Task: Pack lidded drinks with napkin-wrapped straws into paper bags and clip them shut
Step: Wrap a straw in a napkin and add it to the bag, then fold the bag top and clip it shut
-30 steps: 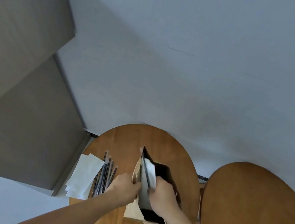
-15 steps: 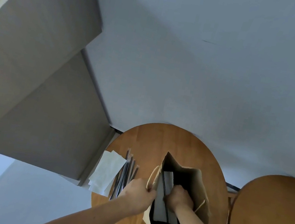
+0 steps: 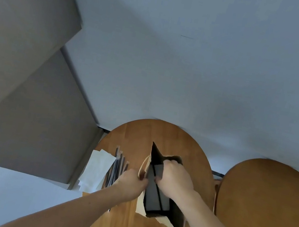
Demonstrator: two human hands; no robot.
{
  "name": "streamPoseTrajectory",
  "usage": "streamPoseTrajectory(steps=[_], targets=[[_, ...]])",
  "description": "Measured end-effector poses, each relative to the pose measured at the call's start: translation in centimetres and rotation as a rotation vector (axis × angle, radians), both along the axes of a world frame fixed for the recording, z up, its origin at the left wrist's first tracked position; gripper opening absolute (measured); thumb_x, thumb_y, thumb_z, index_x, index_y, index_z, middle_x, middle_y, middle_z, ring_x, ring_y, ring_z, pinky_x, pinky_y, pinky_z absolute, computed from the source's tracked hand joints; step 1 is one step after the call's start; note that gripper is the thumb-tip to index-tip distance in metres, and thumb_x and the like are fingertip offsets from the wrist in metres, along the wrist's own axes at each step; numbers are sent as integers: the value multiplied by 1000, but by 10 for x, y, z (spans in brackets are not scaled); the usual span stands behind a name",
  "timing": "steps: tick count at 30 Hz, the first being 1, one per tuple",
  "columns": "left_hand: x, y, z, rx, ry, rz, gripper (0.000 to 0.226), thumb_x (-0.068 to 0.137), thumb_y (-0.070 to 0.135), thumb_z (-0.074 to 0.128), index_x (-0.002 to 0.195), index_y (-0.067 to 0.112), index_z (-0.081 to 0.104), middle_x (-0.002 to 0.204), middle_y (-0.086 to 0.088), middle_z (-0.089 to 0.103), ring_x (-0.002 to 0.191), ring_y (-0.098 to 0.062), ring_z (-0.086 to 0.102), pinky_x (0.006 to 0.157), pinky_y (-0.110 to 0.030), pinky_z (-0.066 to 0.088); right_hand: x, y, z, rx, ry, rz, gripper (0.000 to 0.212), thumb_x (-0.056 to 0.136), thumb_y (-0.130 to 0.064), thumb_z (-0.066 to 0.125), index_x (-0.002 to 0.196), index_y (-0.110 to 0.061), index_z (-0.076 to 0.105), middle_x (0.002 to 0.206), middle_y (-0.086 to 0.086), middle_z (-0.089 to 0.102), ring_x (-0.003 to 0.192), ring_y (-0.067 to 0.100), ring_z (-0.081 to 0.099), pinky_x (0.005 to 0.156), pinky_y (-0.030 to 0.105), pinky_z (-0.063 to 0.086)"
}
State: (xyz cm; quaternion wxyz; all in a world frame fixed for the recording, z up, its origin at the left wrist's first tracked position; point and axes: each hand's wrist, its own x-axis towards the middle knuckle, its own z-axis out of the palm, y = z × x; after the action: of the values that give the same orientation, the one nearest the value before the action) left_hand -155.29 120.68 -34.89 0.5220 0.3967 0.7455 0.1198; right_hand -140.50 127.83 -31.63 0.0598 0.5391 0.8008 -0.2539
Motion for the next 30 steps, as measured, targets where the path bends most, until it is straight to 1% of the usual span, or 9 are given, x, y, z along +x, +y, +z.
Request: streamPoseTrajectory(steps=[5, 11, 13, 17, 19, 22, 25, 27, 30], targets=[[4, -4, 3, 34, -112, -122, 65, 80, 58, 52, 141, 40, 42, 102, 10, 64, 84, -13, 64, 71, -24, 50, 48, 10, 40, 204, 310, -260, 48, 93, -55, 47, 133, -29, 54, 129, -13, 59, 115, 10, 56, 86, 20, 41], [17, -14, 6, 20, -244, -293, 95, 68, 68, 69, 148, 49, 21, 135, 23, 44, 114, -3, 50, 83, -20, 43, 83, -25, -1, -500, 455, -620, 58, 100, -58, 31, 143, -22, 46, 136, -7, 52, 130, 18, 46, 102, 32, 37], [27, -13, 6, 40, -219, -311, 101, 65, 67, 72, 149, 49, 21, 143, 19, 40, 124, -10, 48, 90, -25, 43, 75, -37, -11, -590, 562, -628, 43, 102, -53, 34, 127, -29, 59, 124, -14, 58, 118, 13, 54, 97, 30, 41], [50, -12, 6, 152, -150, -285, 72, 63, 58, 73, 129, 44, 47, 125, 12, 56, 111, -11, 58, 93, -36, 52, 55, -36, -11, -672, 737, -680, 38, 99, -24, 37, 93, -21, 75, 94, 9, 75, 87, 28, 72, 69, 37, 58], [57, -10, 5, 179, -45, -287, 63, 64, 55, 68, 122, 40, 50, 115, 12, 58, 99, -10, 62, 85, -37, 56, 50, -33, -8, -632, 750, -611, 46, 94, -14, 34, 87, -32, 75, 89, 5, 75, 84, 24, 72, 65, 35, 57], [62, -2, 6, 173, 217, -319, 42, 73, 52, 57, 112, 34, 54, 102, 7, 61, 86, -15, 65, 70, -32, 55, 50, -31, -11, -524, 670, -477, 57, 92, -10, 35, 84, -53, 71, 92, -14, 74, 91, 13, 68, 86, 41, 56], [62, 5, 5, 188, 304, -301, 27, 89, 44, 51, 104, 24, 61, 93, 1, 66, 83, -21, 64, 68, -31, 52, 56, -26, -16, -460, 601, -370, 44, 93, -9, 42, 105, -41, 70, 98, -15, 71, 93, 14, 66, 88, 43, 55], [57, 9, 6, 168, 304, -284, 20, 93, 36, 49, 91, 20, 60, 86, -3, 65, 79, -24, 64, 67, -33, 53, 63, -23, -16, -347, 481, -250, 36, 94, -16, 50, 126, -28, 63, 105, -17, 63, 95, 6, 61, 88, 28, 52], [43, 16, 11, 148, 359, -361, 25, 95, 34, 47, 74, 21, 51, 71, 1, 58, 72, -24, 62, 58, -32, 48, 74, -12, -15, 142, 308, -68, 36, 87, -20, 65, 122, -21, 64, 116, -9, 61, 109, 11, 56, 91, 24, 49]])
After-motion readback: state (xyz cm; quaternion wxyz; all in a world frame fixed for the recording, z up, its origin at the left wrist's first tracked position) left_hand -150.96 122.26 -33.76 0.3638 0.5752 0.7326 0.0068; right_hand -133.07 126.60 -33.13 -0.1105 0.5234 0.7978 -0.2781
